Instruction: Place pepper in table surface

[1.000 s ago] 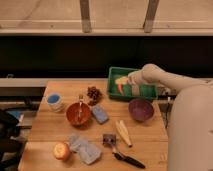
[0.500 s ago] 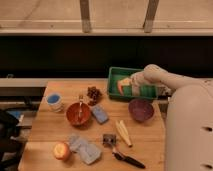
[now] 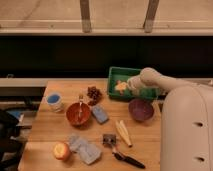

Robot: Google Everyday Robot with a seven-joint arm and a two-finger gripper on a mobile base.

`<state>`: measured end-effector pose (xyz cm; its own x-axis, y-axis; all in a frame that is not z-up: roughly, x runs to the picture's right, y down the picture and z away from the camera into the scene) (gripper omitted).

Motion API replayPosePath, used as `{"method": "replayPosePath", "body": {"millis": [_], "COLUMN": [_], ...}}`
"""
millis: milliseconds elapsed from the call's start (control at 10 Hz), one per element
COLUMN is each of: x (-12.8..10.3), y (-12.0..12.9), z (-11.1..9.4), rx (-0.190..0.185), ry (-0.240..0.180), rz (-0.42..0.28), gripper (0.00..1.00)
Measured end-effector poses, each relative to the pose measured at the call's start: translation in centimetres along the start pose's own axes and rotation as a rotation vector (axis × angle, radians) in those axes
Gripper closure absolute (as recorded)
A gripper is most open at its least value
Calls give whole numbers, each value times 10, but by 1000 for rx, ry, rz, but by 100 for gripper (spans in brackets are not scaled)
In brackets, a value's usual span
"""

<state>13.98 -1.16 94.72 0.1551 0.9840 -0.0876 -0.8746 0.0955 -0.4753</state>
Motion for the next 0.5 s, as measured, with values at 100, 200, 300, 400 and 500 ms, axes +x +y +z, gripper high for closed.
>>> {"method": "replayPosePath", "body": {"millis": [100, 200, 300, 400, 500], "x": [4, 6, 7, 9, 10], "y": [1, 3, 9, 11, 10], "z": [3, 7, 13, 18, 21], "rx": [-9, -20, -33, -41, -45], "ry": [8, 16, 24, 34, 41], "rz": [4, 3, -10, -21, -26], "gripper": [31, 31, 31, 31, 31]}}
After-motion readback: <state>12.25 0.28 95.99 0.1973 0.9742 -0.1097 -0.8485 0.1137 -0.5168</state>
